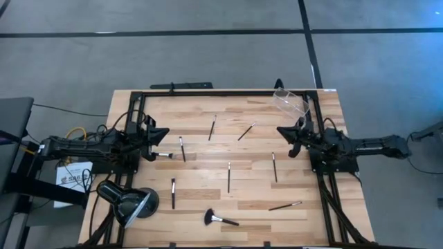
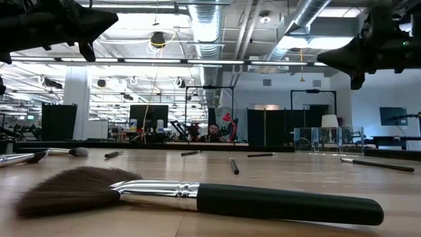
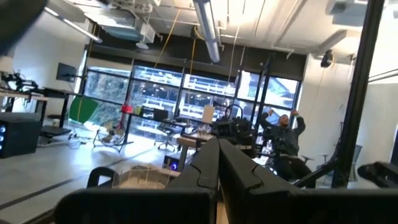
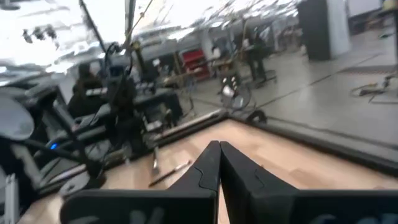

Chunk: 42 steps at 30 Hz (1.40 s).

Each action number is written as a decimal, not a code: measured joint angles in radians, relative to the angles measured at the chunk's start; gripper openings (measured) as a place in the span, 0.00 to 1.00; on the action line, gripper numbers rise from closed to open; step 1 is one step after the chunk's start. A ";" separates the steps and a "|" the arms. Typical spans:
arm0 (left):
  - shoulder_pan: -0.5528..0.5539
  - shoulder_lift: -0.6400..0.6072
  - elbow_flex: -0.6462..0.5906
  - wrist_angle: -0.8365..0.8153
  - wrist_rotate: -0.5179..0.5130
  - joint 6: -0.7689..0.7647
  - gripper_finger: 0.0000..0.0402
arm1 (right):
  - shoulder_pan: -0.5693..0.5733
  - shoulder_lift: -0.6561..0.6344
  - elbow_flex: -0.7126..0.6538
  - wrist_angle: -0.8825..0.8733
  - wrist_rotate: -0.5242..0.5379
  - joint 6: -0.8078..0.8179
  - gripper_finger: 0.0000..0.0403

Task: Put items in baskets/containers
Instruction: Put the black eyeshadow brush into the transparent organizer

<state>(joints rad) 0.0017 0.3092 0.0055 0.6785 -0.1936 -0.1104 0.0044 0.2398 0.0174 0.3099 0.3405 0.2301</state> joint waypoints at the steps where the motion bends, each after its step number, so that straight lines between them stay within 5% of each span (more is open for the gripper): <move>1: 0.000 0.017 0.000 0.018 0.000 0.000 0.01 | 0.012 0.037 0.000 0.035 0.001 0.005 0.00; 7: 0.013 0.195 0.003 0.255 0.002 0.024 0.01 | 0.079 0.279 0.003 0.238 0.074 0.004 0.00; 13: 0.106 0.411 0.119 0.304 0.073 0.020 0.01 | 0.113 0.503 0.121 0.214 0.162 0.007 0.00; 27: 0.241 0.668 0.364 0.314 0.345 -0.028 0.01 | 0.124 0.843 0.597 -0.489 0.211 0.269 0.00; 31: 0.239 0.688 0.372 0.309 0.448 -0.037 0.01 | 0.126 0.898 0.676 -0.670 0.182 0.426 0.00; 42: 0.252 0.642 0.373 0.307 0.493 -0.037 0.01 | 0.165 1.026 0.786 -0.904 0.062 0.676 0.00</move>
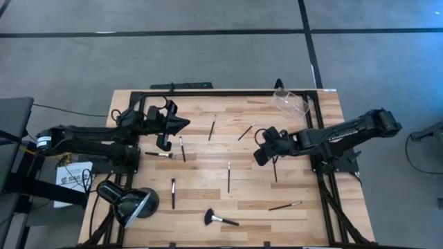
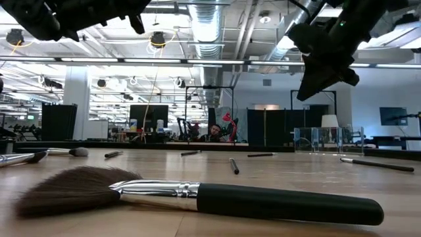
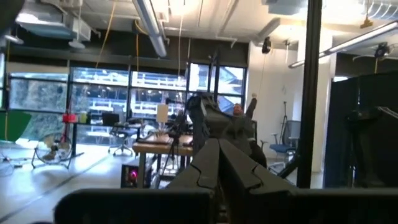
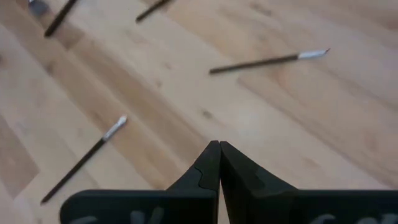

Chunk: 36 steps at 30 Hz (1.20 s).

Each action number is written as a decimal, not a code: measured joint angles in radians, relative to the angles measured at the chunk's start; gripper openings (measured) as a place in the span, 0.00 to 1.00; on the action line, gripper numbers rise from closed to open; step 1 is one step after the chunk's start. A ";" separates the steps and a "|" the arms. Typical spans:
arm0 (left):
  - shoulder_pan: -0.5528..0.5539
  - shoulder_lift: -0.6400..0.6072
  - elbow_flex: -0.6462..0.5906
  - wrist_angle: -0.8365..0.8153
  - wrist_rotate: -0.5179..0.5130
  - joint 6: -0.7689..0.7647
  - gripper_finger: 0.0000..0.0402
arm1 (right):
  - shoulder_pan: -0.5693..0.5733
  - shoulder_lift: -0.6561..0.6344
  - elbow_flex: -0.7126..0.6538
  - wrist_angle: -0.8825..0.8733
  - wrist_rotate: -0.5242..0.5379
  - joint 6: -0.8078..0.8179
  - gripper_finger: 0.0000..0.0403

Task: Put items in baskets/containers
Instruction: Put the black eyeshadow brush into the transparent organizer

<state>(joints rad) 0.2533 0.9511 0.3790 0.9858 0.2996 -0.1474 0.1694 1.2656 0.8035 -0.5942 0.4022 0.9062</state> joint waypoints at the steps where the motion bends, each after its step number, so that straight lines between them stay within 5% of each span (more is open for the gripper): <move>1: 0.003 -0.008 0.000 -0.002 0.000 0.000 0.01 | 0.008 0.010 0.013 -0.014 -0.007 0.013 0.00; 13: 0.026 -0.008 0.000 -0.010 0.006 -0.029 0.01 | 0.055 0.130 0.169 -0.295 -0.059 0.186 0.01; 25: 0.030 -0.010 0.001 -0.018 0.075 -0.067 0.01 | 0.043 0.248 0.222 -0.402 -0.229 0.286 0.16; 36: 0.194 -0.068 0.002 -0.071 0.368 -0.216 0.01 | 0.031 0.337 0.222 -0.474 -0.286 0.370 0.17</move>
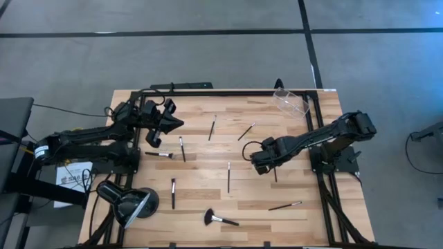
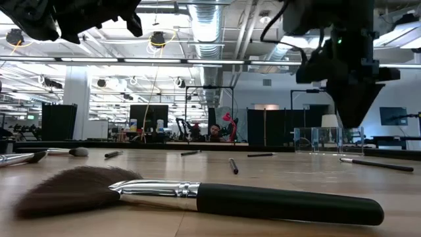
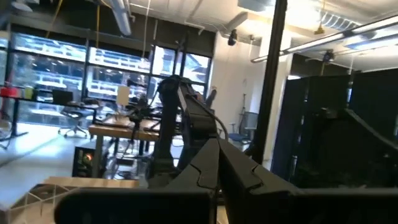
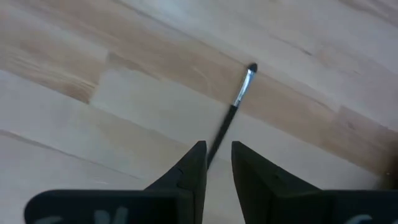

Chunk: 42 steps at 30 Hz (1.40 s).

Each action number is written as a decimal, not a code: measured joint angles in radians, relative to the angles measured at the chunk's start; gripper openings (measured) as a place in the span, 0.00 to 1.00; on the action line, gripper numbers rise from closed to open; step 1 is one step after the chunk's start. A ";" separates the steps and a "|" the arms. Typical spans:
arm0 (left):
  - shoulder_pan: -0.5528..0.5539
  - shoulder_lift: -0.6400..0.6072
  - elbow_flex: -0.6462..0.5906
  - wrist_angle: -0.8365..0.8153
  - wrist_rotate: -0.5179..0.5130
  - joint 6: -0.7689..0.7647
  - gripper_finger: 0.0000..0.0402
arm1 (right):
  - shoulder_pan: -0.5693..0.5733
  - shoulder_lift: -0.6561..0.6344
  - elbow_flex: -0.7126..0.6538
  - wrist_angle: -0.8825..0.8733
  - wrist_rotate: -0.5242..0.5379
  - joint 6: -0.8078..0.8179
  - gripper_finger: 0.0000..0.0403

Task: Put items in baskets/containers
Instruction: Put the black eyeshadow brush into the transparent organizer

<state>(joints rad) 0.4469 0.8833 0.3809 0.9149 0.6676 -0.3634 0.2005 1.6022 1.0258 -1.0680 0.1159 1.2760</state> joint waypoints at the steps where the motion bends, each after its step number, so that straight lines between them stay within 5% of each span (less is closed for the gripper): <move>1: 0.012 -0.004 0.000 -0.005 0.019 -0.012 0.01 | 0.000 0.014 0.000 -0.002 -0.001 -0.001 0.17; 16: 0.028 -0.014 0.000 -0.010 0.093 0.009 0.01 | -0.015 0.122 -0.001 0.033 -0.006 -0.054 0.17; 42: 0.028 -0.014 0.000 -0.009 0.098 0.010 0.01 | -0.020 0.037 -0.201 0.209 -0.016 0.008 0.17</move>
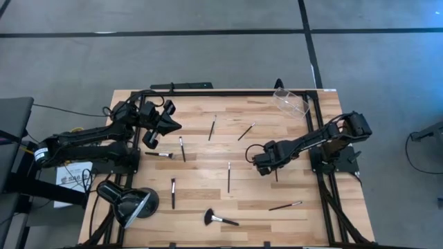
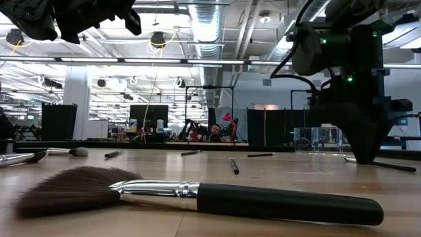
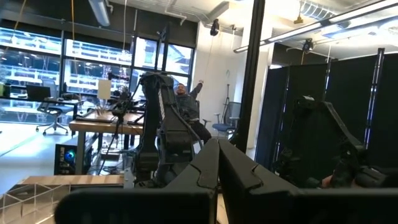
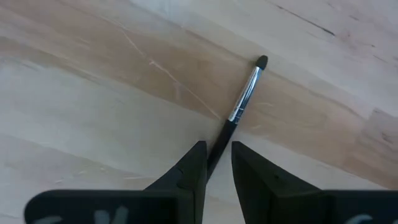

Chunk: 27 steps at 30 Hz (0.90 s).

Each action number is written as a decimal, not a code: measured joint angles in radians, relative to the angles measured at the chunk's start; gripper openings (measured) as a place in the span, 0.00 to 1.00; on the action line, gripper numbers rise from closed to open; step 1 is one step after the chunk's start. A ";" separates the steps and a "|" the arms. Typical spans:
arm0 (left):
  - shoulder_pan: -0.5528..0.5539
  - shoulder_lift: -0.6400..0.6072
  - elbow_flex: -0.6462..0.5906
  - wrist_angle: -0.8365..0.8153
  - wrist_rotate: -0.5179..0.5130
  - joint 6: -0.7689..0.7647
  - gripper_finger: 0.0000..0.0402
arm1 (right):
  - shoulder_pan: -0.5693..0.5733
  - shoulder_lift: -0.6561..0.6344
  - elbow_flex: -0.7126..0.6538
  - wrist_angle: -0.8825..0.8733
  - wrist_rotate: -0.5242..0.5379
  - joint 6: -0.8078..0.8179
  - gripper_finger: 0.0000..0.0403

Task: Put items in baskets/containers
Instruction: Put the black eyeshadow brush into the transparent organizer

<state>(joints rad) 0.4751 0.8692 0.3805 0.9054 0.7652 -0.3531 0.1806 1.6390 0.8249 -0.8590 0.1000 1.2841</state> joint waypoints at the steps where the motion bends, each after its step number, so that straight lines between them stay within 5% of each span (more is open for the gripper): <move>1: 0.000 0.000 0.000 0.000 0.000 0.000 0.01 | -0.001 -0.003 -0.008 0.015 -0.003 0.000 0.17; 9: 0.000 0.001 0.000 -0.001 0.001 -0.001 0.01 | -0.029 -0.008 -0.048 0.061 -0.030 -0.015 0.16; 17: 0.000 0.001 0.000 -0.002 0.000 0.006 0.01 | -0.071 -0.007 -0.048 0.060 -0.097 -0.100 0.02; 22: 0.000 0.001 0.000 -0.004 0.000 0.007 0.01 | -0.089 -0.006 -0.048 0.060 -0.104 -0.130 0.06; 27: 0.000 0.001 0.000 -0.006 0.000 0.008 0.01 | -0.059 -0.023 -0.018 0.039 -0.015 -0.190 0.02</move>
<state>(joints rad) 0.4751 0.8703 0.3805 0.8997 0.7650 -0.3455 0.1214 1.6160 0.8065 -0.8198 0.0853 1.0944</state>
